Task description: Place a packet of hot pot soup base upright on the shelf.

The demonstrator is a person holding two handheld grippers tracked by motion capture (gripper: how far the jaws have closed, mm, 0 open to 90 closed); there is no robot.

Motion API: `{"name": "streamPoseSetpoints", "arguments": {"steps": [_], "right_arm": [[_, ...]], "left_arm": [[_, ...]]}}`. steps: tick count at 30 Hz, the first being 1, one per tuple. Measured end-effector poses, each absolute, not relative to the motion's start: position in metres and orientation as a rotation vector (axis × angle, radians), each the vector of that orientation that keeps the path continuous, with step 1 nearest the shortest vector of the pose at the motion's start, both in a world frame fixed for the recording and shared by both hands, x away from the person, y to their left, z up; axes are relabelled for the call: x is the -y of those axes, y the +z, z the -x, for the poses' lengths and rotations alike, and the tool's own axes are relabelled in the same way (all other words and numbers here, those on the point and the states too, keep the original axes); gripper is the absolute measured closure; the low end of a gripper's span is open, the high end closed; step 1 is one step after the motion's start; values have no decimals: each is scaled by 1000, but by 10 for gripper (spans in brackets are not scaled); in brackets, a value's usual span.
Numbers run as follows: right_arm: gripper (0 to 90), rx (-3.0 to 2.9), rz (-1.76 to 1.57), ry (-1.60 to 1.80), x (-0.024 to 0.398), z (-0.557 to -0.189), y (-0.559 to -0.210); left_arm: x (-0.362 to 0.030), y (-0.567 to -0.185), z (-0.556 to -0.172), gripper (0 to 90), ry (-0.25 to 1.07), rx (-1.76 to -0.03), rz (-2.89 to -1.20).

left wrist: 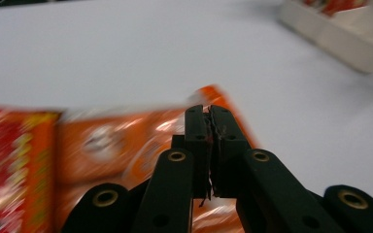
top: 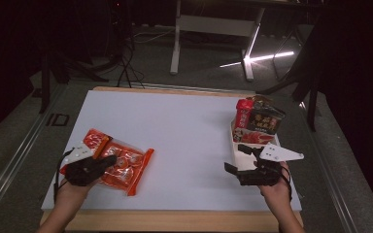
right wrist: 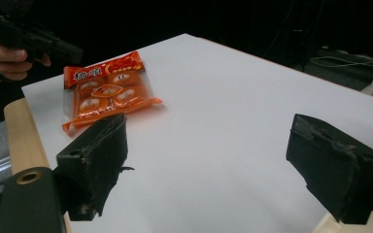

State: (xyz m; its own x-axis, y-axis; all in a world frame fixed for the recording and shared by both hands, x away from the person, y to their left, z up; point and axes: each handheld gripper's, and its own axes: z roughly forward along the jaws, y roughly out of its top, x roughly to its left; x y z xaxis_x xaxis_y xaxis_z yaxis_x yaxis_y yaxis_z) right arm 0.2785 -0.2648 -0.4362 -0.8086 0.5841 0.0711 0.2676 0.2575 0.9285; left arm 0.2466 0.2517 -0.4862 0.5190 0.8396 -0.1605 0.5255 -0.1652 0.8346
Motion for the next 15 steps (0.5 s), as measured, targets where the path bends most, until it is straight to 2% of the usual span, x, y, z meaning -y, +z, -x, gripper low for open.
{"name": "streamPoseSetpoints", "arguments": {"steps": [6,11,15], "right_arm": [[148,-2260,-773,1566,262,-279,-437],[148,-2273,-765,1557,260,-279,-439],[149,-2277,-768,1556,260,-280,-440]], "left_arm": [[-283,-499,-244,900,483,-1263,-1849],[-298,-512,-240,900,423,-1337,-1865],[-301,-521,-232,900,373,-1370,-1954]]}}
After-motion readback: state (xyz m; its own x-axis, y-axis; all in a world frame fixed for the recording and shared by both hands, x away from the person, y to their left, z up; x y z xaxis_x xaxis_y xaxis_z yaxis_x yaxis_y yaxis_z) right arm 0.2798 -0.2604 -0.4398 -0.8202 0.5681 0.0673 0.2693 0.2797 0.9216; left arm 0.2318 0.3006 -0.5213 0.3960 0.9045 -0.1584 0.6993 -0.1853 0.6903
